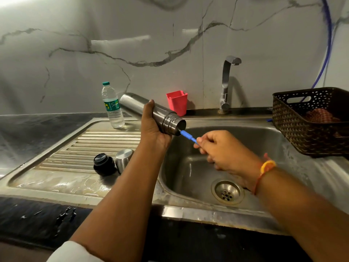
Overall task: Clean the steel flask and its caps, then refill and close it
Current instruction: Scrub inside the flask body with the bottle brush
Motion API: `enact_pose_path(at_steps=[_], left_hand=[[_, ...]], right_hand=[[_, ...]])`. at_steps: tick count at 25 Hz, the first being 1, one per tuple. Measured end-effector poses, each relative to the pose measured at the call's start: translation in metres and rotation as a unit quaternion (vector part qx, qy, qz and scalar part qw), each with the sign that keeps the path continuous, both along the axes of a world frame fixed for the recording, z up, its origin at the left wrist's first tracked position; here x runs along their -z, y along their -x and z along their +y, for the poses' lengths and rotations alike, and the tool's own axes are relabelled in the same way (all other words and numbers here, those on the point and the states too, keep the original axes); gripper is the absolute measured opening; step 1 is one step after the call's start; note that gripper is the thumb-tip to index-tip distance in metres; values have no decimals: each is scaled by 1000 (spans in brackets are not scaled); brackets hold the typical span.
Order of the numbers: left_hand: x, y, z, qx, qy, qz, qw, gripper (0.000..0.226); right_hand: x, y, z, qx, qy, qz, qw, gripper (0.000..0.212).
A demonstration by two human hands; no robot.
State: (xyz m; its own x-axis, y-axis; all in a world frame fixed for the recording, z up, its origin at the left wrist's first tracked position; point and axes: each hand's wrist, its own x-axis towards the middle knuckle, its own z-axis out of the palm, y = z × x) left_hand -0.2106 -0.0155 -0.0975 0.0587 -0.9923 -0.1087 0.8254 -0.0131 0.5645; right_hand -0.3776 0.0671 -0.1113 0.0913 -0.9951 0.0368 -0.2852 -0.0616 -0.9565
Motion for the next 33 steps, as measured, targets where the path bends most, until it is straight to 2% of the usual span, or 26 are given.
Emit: enact_pose_path(at_steps=[1,2,3,4,5,7,8,10,13,15,17,18,20,22,23,25,27,31,33], left_hand=[[0,1,1,15,16,7,1000,65],[1,1,1,29,28,9,999,71],[1,2,1,39,37,7,999,75],[2,2,1,45,41,2,998,75],[2,1,0,51,40,-5,998,74],[1,0,-2,52,31,-35,998,67],[0,0,-2,45,23,-51,997,64],[0,0,-5,22,3,-68,997,66],[0,4,-8,14,-5,-46,999,65],[-1,5,-9,20,6,9,1000,68],[-1,2,-7,-3,-9,39,999,77],[2,2,-7,-14,-27,30,999,80],[10,0,-7,-16,-43,-7,999,83],[12,-1,-7,1,-31,-27,999,81],[10,-2,-7,7,-21,-29,999,75],[2,-6,-7,13,8,-17,1000,56],[-3,-8,-2,14,34,-5,999,44],[2,2,2,18,35,5,999,54],[1,-2,0,18,43,0,999,51]], right_hand=[[-4,0,5,-39,-130,-174,975,20],[-6,1,10,-60,-221,-297,927,20],[-6,2,13,-72,-262,-355,895,20],[-5,3,13,-78,-266,-352,894,20],[-5,3,12,-78,-236,-301,921,21],[3,1,8,-39,-87,-88,991,14],[8,1,6,-8,5,26,1000,9],[14,5,2,47,147,211,965,6],[7,11,3,155,243,427,857,16],[2,9,6,179,281,485,809,23],[5,1,6,128,301,507,797,28],[8,-3,6,96,291,494,814,27],[11,-9,2,50,217,403,888,25],[9,-8,-1,8,83,196,977,30],[7,-4,1,-17,7,83,996,31],[-3,6,10,-74,-102,-60,990,32],[-9,13,13,-120,-134,-97,979,31],[-11,3,12,-137,-200,-164,956,29],[-10,6,15,-149,-222,-190,945,28]])
